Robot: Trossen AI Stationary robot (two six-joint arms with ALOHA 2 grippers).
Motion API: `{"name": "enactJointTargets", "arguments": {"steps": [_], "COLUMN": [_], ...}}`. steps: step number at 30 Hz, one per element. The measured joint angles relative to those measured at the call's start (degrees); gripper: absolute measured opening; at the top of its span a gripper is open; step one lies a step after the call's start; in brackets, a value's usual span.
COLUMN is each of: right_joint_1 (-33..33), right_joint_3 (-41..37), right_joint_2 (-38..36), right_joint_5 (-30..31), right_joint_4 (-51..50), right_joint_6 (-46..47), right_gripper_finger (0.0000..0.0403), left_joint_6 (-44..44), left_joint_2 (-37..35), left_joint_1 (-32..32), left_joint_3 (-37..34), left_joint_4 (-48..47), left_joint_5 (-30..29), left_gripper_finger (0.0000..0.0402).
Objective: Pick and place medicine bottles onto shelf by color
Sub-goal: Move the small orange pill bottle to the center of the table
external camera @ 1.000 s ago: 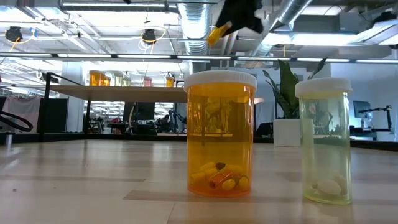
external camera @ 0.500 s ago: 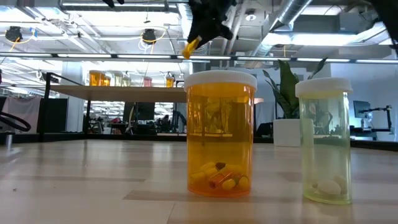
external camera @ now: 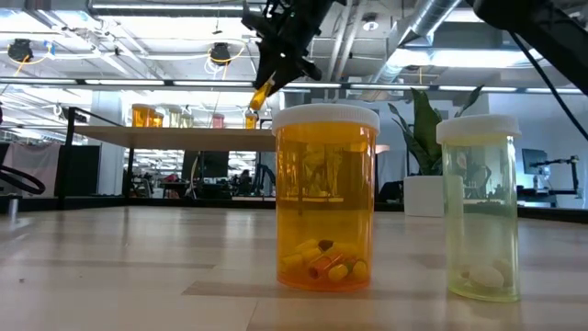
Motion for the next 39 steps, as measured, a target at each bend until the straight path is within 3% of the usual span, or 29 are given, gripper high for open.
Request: {"name": "enactJointTargets", "arguments": {"steps": [13,30,39], "right_joint_1": [-2.3,-4.8,-4.5], "right_joint_3": [0.0,0.0,0.2], "right_joint_2": [0.2,2.8,2.3], "right_joint_5": [0.0,-1.6,-1.7], "right_joint_4": [6.7,9.9,1.9], "right_joint_6": [-3.2,-9.1,-7.2], "right_gripper_finger": [0.014,0.014,0.0138], "left_joint_6": [0.3,-1.3,-1.4], "left_joint_2": [-1.5,-1.5,-1.5], "left_joint_1": [0.0,0.0,0.0], "left_joint_3": [0.0,0.0,0.0], "left_joint_4": [-0.1,-0.1,-0.1], "left_joint_5": [-4.7,-5.9,-5.8], "left_gripper_finger": [0.0174,0.0174,0.0174]}}
